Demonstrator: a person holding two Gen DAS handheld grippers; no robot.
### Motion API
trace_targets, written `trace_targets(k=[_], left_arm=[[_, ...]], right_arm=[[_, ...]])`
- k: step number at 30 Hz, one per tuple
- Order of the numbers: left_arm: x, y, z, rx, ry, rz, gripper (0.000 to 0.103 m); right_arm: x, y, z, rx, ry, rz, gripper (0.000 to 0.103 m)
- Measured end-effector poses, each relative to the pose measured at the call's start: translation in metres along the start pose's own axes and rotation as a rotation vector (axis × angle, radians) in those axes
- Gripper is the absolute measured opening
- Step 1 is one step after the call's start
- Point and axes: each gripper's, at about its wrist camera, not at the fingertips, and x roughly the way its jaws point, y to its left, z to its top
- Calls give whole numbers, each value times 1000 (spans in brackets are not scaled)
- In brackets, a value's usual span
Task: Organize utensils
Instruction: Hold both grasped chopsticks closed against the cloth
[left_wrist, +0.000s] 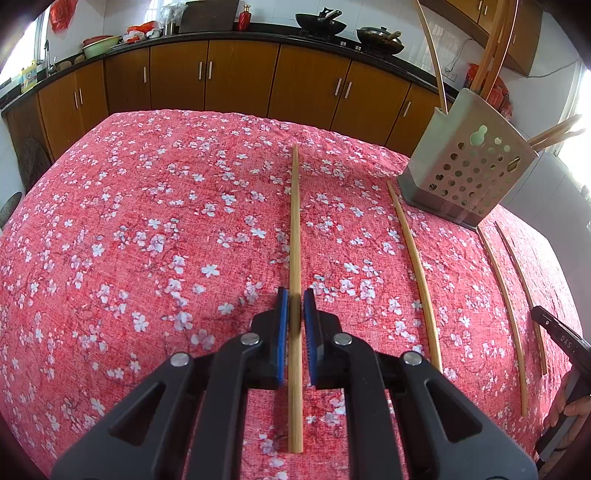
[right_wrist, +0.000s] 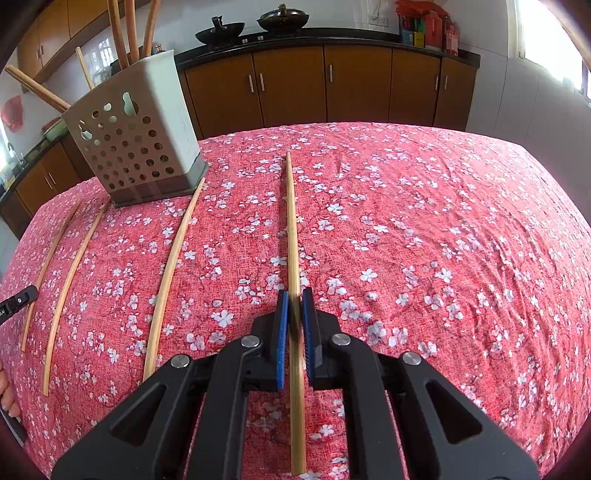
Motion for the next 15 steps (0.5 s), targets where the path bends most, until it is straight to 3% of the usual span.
trace_targets(k=[15], left_arm=[[-11,-5,-11,15,2,22,11]], right_arm=[[-8,-1,-8,22,-1,0,9]])
